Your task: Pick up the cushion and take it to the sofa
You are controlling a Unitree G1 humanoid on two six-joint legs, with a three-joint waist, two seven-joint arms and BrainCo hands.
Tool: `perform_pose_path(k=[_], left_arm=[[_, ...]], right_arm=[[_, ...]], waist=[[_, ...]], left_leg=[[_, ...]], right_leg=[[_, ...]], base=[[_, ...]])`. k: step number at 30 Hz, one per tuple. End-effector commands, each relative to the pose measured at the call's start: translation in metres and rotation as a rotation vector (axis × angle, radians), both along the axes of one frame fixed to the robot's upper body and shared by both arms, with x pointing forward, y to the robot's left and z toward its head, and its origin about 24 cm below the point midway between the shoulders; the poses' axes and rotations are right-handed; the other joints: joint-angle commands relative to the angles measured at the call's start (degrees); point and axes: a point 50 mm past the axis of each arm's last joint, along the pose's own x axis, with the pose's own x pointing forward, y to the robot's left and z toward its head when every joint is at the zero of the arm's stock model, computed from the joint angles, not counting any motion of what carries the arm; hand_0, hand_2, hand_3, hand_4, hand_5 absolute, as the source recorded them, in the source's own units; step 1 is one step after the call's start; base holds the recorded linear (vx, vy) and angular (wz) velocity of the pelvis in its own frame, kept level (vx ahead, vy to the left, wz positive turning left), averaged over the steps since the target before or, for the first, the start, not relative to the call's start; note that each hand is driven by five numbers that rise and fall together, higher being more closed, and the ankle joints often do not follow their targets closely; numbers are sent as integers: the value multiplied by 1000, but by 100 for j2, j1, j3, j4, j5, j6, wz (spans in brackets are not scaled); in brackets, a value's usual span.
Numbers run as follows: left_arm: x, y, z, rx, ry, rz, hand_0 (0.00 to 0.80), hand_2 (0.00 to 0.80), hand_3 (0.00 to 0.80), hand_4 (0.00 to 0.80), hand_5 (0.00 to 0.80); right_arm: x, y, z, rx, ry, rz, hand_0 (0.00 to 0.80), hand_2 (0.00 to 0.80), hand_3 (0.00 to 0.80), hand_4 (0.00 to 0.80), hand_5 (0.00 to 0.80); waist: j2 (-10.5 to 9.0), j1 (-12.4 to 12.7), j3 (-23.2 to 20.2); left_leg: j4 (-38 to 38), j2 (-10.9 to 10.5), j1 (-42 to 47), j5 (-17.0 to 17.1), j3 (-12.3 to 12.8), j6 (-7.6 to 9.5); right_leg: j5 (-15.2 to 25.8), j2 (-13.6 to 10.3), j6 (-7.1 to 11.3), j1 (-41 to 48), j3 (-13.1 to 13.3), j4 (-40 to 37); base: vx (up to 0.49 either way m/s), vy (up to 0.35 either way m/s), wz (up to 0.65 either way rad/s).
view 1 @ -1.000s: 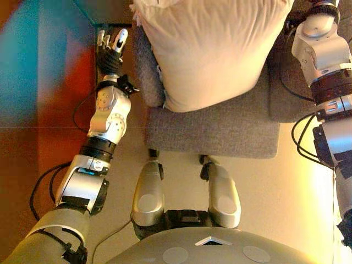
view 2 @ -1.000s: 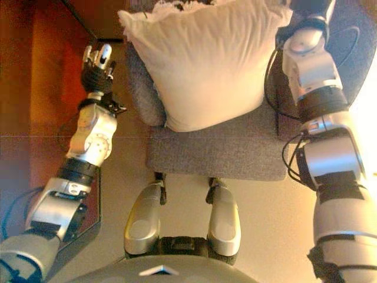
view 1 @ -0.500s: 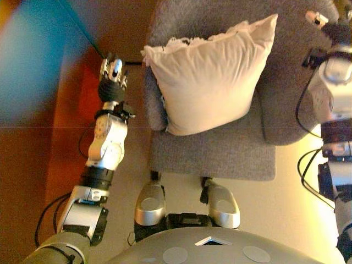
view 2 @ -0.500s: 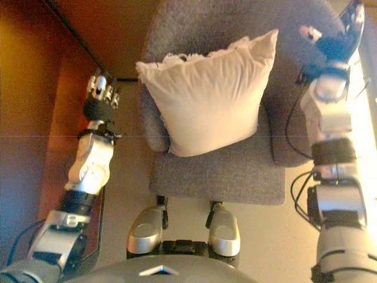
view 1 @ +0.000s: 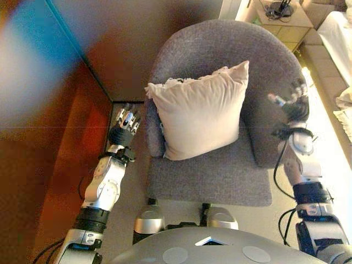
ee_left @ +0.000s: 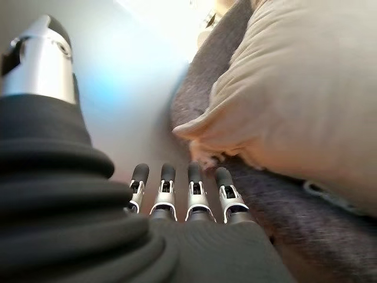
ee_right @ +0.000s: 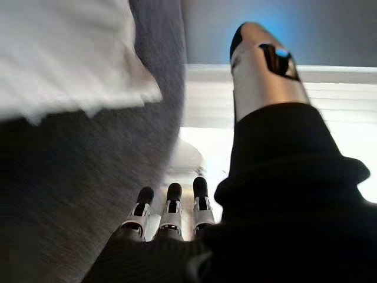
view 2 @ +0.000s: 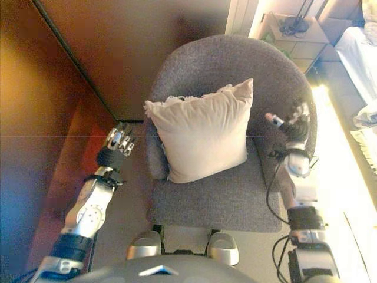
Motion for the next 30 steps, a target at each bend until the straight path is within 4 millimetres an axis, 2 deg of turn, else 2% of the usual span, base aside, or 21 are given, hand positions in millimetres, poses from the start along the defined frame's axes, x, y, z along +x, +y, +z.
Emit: perform_pose_path(k=[1,6,8,10,16,20,22,26,30], left_arm=[[-5,-2,16,4,-139,-40,0,0,0,0,0],[-16,1,-3,-16,-68,-14,0,0,0,0,0],[-21,1,-9,16,-58,-10,0,0,0,0,0],[-25,-2,-13,18,-58,-24,0,0,0,0,0],[-39,-11,-14,-140,-119,-126,0,0,0,0,0],[-34,-13,-7,-166,-167,-162,0,0,0,0,0],[-32,-13,-6,-146,-173,-171,0,0,0,0,0],[-27,-12,-5,-138,-151,-137,0,0,0,0,0],[-31,-13,-10,-138,-112,-118,0,0,0,0,0]], right_arm=[[-3,17,23,136,-216,143,0,0,0,0,0],[-22,53,-6,374,-219,315,0,0,0,0,0],[-31,77,-26,560,-165,448,0,0,0,0,0],[-39,93,-40,665,-123,495,0,0,0,0,0],[-60,108,-63,895,-95,556,0,0,0,0,0],[-60,113,-65,811,-65,635,0,0,0,0,0],[-56,110,-64,772,-56,606,0,0,0,0,0],[-51,99,-71,571,42,476,0,0,0,0,0],[-59,101,-77,625,77,483,0,0,0,0,0]], waist=[[-34,-52,-407],[29,-130,-490],[51,-139,-514],[76,-125,-507],[118,-127,-518],[130,-131,-492],[126,-119,-497],[118,-129,-533],[92,-166,-517]], left_leg=[[426,90,-42,-552,263,98],[219,44,35,-476,299,110],[190,17,15,-446,302,108],[164,-15,26,-431,280,120],[159,-47,20,-437,343,152],[165,-69,-9,-438,351,152],[171,-75,-19,-437,346,145],[107,-75,6,-416,343,142],[59,-74,-5,-395,350,155]], right_leg=[[-344,-127,357,-47,-38,37],[-349,-82,351,-77,-3,36],[-360,-74,339,-88,-4,42],[-374,-77,326,-67,-25,50],[-383,-96,321,-79,-30,64],[-388,-96,317,-106,-11,62],[-381,-91,315,-111,-6,55],[-373,-71,313,-105,26,25],[-367,-34,297,-149,102,7]], base=[[-71,50,1],[-73,64,0],[-83,73,1],[-62,64,0],[-36,36,1],[-42,14,-1],[0,0,0],[-4,1,-2],[-28,-7,-9]])
